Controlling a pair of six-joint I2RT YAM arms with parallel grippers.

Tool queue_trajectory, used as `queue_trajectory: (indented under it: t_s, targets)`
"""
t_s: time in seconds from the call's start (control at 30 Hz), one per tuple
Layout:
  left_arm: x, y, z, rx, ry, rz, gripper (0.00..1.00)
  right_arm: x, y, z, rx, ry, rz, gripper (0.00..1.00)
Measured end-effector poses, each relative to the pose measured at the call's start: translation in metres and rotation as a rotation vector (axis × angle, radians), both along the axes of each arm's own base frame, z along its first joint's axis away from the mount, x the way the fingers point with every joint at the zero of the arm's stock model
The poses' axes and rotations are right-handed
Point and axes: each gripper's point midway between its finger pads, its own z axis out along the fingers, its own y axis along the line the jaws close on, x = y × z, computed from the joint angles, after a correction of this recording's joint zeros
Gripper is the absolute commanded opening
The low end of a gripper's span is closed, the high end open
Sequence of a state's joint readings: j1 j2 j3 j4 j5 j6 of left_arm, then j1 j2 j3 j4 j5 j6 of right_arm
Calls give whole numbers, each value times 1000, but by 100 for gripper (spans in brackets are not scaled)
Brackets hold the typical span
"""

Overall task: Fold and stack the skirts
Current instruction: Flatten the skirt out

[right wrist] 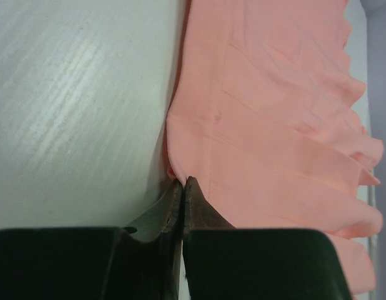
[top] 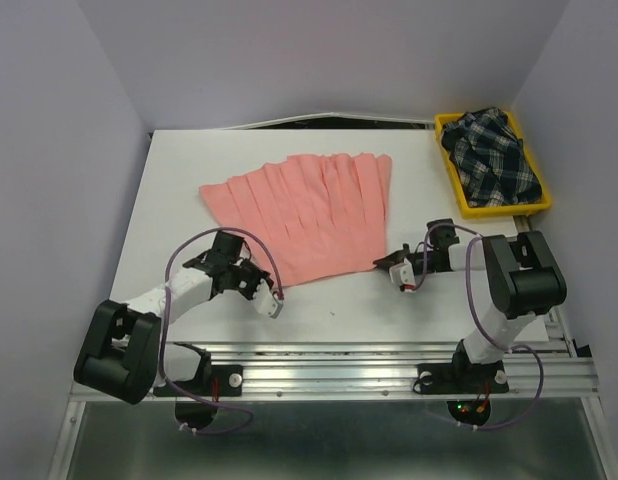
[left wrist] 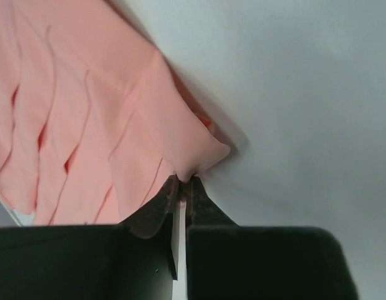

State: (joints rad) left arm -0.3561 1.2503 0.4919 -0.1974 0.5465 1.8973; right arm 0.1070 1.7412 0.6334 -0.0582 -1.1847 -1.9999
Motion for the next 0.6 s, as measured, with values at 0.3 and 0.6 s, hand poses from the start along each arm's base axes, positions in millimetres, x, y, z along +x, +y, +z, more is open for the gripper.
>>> queue_trajectory:
  t_s: [0.3, 0.6]
  targets:
    - [54, -32, 108, -316, 81, 272, 0, 66, -11, 95, 23, -62, -276, 1]
    - [54, -43, 215, -689, 253, 541, 0, 99, -30, 268, 308, 44, -636, 1]
